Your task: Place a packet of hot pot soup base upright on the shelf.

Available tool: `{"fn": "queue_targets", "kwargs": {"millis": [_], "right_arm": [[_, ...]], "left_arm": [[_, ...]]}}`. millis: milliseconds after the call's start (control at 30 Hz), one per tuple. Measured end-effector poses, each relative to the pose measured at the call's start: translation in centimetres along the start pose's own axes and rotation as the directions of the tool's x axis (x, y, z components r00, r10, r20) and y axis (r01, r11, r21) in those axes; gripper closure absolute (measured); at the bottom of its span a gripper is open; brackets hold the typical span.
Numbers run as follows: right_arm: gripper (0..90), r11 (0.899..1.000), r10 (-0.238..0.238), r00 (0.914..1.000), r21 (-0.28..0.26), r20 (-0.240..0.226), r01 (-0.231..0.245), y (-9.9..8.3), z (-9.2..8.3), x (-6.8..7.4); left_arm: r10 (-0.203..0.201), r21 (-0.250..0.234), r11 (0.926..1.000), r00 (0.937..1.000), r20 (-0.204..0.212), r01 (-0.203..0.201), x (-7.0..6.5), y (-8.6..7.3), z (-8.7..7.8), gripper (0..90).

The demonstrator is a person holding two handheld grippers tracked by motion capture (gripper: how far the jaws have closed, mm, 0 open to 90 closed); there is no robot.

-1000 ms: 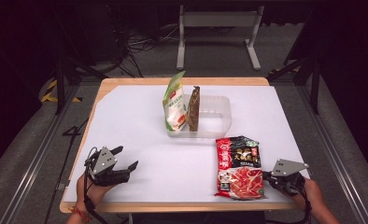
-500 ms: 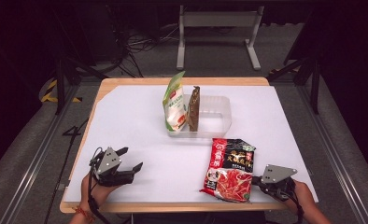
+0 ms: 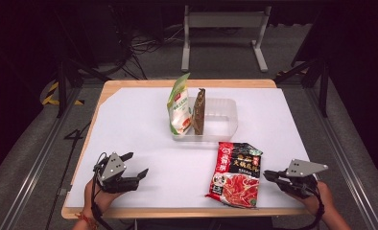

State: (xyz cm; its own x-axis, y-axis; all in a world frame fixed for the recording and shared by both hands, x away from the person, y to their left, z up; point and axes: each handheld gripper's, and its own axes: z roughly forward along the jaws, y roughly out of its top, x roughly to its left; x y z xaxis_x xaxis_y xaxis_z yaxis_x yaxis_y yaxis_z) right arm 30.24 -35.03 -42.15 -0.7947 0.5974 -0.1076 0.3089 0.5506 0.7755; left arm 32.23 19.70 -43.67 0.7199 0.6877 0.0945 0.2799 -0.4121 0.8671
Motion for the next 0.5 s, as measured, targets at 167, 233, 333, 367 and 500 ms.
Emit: {"fn": "queue_targets", "kwargs": {"millis": [167,233,333,367,500], "right_arm": [[77.9,0.998,0.053,0.9982,-0.022,0.029,-0.053,-0.1,0.0,-1.0],[73.1,0.998,0.063,0.9974,-0.031,0.035,-0.062,0.1,0.1,-1.3],[65.0,0.995,0.088,0.9952,-0.044,0.042,-0.086,0.5,0.5,-2.0],[58.3,0.994,0.105,0.9933,-0.049,0.049,-0.102,0.7,0.7,-2.4],[50.0,0.990,0.129,0.9907,-0.058,0.045,-0.126,1.1,1.3,-3.0]], "left_arm": [[0.017,0.016,0.9997,0.9998,0.002,-0.017,-0.2,0.0,0.4,22.8],[0.017,0.015,0.9997,0.9998,0.002,-0.017,-0.4,0.0,0.4,22.6],[0.020,0.015,0.9997,0.9998,-0.002,-0.020,-0.4,0.1,0.4,22.3],[0.020,0.015,0.9997,0.9998,-0.002,-0.020,-0.4,0.1,0.4,22.3],[0.022,0.014,0.9997,0.9998,-0.002,-0.022,-0.3,0.1,0.5,22.2]]}}
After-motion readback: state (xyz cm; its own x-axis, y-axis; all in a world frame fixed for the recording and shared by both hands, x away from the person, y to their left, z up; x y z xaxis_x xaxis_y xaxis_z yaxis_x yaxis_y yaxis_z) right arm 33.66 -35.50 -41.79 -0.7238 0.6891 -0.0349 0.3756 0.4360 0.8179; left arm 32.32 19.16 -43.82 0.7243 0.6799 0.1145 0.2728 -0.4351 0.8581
